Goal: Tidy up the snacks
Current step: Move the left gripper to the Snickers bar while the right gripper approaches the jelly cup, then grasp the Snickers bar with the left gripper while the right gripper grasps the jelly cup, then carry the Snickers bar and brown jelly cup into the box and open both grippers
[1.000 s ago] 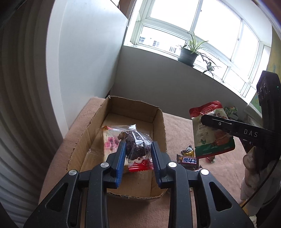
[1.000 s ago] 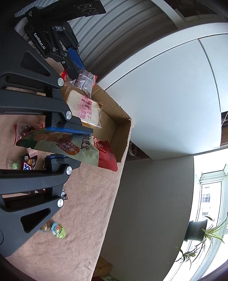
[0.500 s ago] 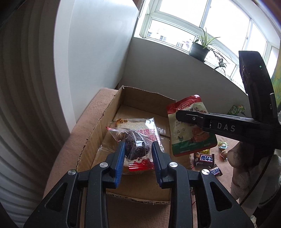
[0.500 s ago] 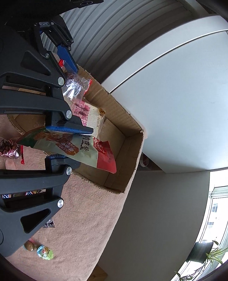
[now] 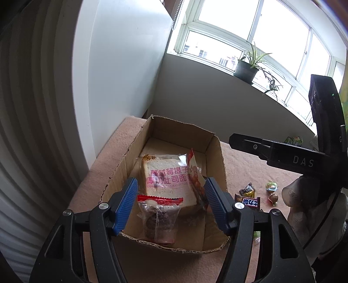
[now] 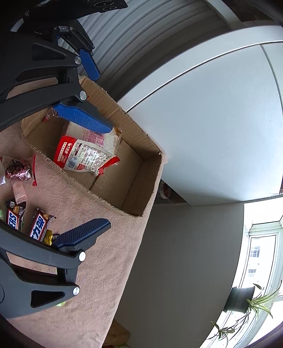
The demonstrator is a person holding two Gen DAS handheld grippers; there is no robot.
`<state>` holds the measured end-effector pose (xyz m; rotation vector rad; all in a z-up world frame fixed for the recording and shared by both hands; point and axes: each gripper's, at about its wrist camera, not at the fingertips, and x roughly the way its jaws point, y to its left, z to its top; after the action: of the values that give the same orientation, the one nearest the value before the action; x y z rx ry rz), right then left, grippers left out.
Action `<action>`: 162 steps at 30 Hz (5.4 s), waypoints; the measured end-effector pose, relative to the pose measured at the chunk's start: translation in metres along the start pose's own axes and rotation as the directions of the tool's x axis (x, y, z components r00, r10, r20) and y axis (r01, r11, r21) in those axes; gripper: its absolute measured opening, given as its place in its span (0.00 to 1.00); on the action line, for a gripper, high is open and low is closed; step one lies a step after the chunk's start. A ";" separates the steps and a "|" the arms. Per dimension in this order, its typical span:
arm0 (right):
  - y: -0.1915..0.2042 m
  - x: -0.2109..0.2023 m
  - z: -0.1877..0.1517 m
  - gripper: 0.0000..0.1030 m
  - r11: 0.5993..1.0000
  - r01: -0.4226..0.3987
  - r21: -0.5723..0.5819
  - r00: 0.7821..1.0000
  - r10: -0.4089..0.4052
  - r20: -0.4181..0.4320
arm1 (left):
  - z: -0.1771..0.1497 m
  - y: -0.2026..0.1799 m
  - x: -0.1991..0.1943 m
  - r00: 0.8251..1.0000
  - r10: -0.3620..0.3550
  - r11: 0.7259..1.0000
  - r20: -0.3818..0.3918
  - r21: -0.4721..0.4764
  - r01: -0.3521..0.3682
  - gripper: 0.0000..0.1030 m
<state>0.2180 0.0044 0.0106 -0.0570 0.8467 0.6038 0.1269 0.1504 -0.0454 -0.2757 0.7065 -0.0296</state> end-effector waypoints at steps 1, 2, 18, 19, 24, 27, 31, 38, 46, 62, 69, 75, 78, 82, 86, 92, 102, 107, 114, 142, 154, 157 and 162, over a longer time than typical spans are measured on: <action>-0.005 -0.006 -0.002 0.81 1.000 0.005 0.007 1.000 -0.005 0.003 | -0.001 -0.001 -0.001 1.000 -0.003 1.000 0.000 0.001 0.003 0.62; -0.010 -0.011 -0.004 0.81 1.000 0.011 0.013 1.000 -0.011 0.007 | -0.001 -0.003 -0.002 1.000 -0.006 1.000 0.000 0.002 0.006 0.62; -0.125 -0.112 -0.070 0.81 0.971 0.134 0.197 0.988 -0.145 0.046 | -0.017 -0.063 -0.016 0.995 -0.099 0.993 -0.020 0.068 0.100 0.62; -0.134 -0.116 -0.075 0.81 0.966 0.142 0.215 0.987 -0.155 0.043 | -0.019 -0.068 -0.014 0.994 -0.105 0.991 -0.027 0.075 0.106 0.62; -0.178 -0.123 -0.102 0.82 0.937 0.154 0.315 0.986 -0.167 0.013 | -0.029 -0.093 -0.001 0.988 -0.134 0.985 -0.073 0.104 0.141 0.62; -0.195 -0.122 -0.116 0.82 0.925 0.156 0.347 0.986 -0.165 -0.004 | -0.036 -0.110 0.008 0.982 -0.151 0.978 -0.113 0.129 0.165 0.62; -0.206 -0.111 -0.127 0.82 0.922 0.158 0.354 0.987 -0.155 -0.036 | -0.046 -0.132 0.021 0.975 -0.156 0.966 -0.159 0.181 0.184 0.62; -0.210 -0.087 -0.133 0.82 0.922 0.121 0.368 0.992 -0.101 -0.074 | -0.053 -0.157 0.060 0.938 -0.168 0.942 -0.304 0.230 0.243 0.62; -0.214 -0.064 -0.128 0.82 0.921 0.086 0.379 0.994 -0.052 -0.098 | -0.048 -0.163 0.094 0.910 -0.134 0.943 -0.392 0.232 0.238 0.62; -0.212 -0.041 -0.122 0.81 0.927 0.085 0.365 0.988 -0.031 -0.151 | -0.074 -0.197 0.101 0.886 -0.084 0.895 -0.456 0.357 0.269 0.59; -0.211 -0.016 -0.120 0.68 0.929 0.114 0.351 0.974 -0.035 -0.223 | -0.068 -0.196 0.101 0.895 -0.086 0.892 -0.438 0.367 0.265 0.56; -0.203 0.000 -0.125 0.57 0.939 0.166 0.301 0.957 -0.079 -0.280 | -0.072 -0.197 0.109 0.896 -0.059 0.875 -0.440 0.409 0.258 0.57; -0.196 0.002 -0.125 0.54 0.948 0.188 0.257 0.951 -0.111 -0.288 | -0.073 -0.200 0.114 0.897 -0.059 0.874 -0.438 0.411 0.258 0.57; -0.189 0.004 -0.126 0.33 0.954 0.218 0.207 0.941 -0.150 -0.303 | -0.072 -0.201 0.118 0.897 -0.064 0.881 -0.438 0.398 0.257 0.57; -0.188 0.005 -0.127 0.33 0.956 0.221 0.193 0.940 -0.157 -0.302 | -0.075 -0.206 0.113 0.900 -0.061 0.870 -0.431 0.419 0.259 0.49; -0.190 0.005 -0.129 0.33 0.957 0.216 0.195 0.942 -0.151 -0.299 | -0.076 -0.214 0.110 0.907 -0.047 0.844 -0.418 0.470 0.260 0.49; -0.196 -0.001 -0.131 0.33 0.954 0.208 0.216 0.946 -0.140 -0.294 | -0.071 -0.222 0.117 0.902 -0.076 0.820 -0.425 0.487 0.299 0.61; -0.199 -0.003 -0.132 0.33 0.952 0.213 0.220 0.945 -0.144 -0.293 | -0.084 -0.234 0.109 0.869 -0.122 0.799 -0.479 0.473 0.372 0.59; -0.202 -0.006 -0.133 0.33 0.950 0.213 0.230 0.946 -0.142 -0.290 | -0.081 -0.238 0.110 0.890 -0.094 0.814 -0.447 0.480 0.327 0.59; -0.193 -0.062 -0.121 0.31 0.942 0.181 0.281 0.973 -0.131 -0.188 | -0.052 -0.188 0.065 0.912 -0.176 0.888 -0.370 0.340 0.309 0.30; -0.133 -0.079 -0.082 0.31 0.972 0.097 0.216 0.992 -0.078 -0.097 | -0.019 -0.149 0.025 0.958 -0.149 0.922 -0.245 0.315 0.224 0.30; -0.115 -0.074 -0.066 0.31 0.978 0.076 0.194 0.995 -0.061 -0.081 | -0.012 -0.130 0.021 0.968 -0.119 0.935 -0.220 0.304 0.184 0.30; -0.086 -0.058 -0.038 0.31 0.987 0.040 0.156 0.997 -0.030 -0.065 | -0.002 -0.094 0.012 0.981 -0.069 0.954 -0.183 0.277 0.119 0.30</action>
<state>0.2072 -0.1057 0.0108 0.0532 0.9495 0.5025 0.1412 0.0574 -0.0302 -0.0277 0.8489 -0.2477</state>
